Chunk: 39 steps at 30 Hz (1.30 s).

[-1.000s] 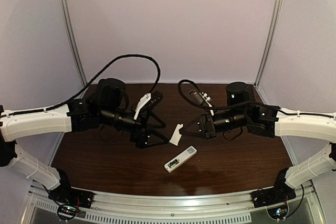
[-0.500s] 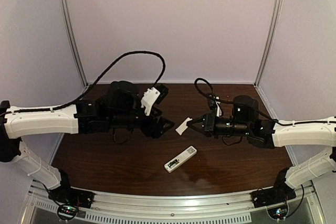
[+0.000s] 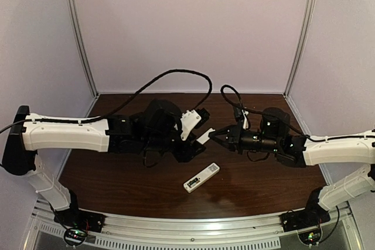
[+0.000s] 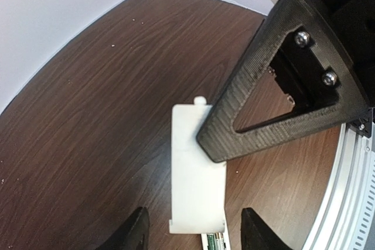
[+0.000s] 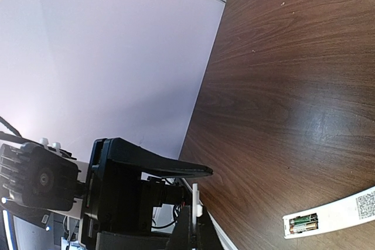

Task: Load the batteries into the remote control
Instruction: Pass from the right arm to the left, then adjust the remote control without the battery cover at the center of the board.

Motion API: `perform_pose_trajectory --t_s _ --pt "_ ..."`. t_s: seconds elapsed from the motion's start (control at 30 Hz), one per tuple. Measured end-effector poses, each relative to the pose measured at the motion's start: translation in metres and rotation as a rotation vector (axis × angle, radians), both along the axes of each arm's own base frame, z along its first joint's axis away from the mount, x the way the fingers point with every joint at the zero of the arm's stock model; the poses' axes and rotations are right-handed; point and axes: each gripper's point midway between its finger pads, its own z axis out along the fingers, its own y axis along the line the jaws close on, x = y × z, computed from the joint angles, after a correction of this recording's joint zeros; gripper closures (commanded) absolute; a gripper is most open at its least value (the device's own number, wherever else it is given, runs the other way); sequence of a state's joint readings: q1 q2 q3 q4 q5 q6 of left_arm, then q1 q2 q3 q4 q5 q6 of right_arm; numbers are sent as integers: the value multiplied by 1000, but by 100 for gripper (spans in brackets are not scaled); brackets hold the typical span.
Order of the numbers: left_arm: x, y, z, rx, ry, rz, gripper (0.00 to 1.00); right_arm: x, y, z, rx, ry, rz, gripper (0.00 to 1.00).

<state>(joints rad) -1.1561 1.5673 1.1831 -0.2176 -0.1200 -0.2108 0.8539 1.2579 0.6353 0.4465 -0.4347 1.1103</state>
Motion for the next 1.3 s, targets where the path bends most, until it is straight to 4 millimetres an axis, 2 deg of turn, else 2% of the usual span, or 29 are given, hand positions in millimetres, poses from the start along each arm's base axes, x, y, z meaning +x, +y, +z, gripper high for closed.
perform_pose_trajectory --t_s 0.13,0.4,0.5,0.7,0.77,0.8,0.87,0.9,1.03,1.13,1.2,1.3 --pt "1 0 0 9 -12 -1 56 -1 0 -2 1 9 0 100" --pt "1 0 -1 20 -26 -13 57 -1 3 3 28 7 10 100" --pt "2 0 -1 24 -31 -17 63 0 3 2 28 8 11 100" --pt "1 0 -1 29 -40 -28 82 -1 3 1 27 9 12 99" --pt "1 0 -1 31 -42 -31 89 0 4 1 26 9 13 86" --pt "1 0 -1 32 -42 -32 91 -1 4 0 26 11 13 75" --pt "-1 1 -3 42 -36 -37 93 -1 4 -1 21 14 17 57" --pt "-2 2 -5 47 -29 -42 93 -1 4 -2 17 11 18 52" --pt "-10 5 -11 47 24 -67 93 2 0 -7 3 17 12 48" --pt "-20 14 -20 56 89 -87 93 7 -14 -16 -27 20 -14 47" --pt "-31 21 -30 73 153 -103 93 11 -25 -22 -53 14 -33 48" --pt "-45 30 -50 108 252 -111 93 12 -35 -28 -90 -3 -44 55"
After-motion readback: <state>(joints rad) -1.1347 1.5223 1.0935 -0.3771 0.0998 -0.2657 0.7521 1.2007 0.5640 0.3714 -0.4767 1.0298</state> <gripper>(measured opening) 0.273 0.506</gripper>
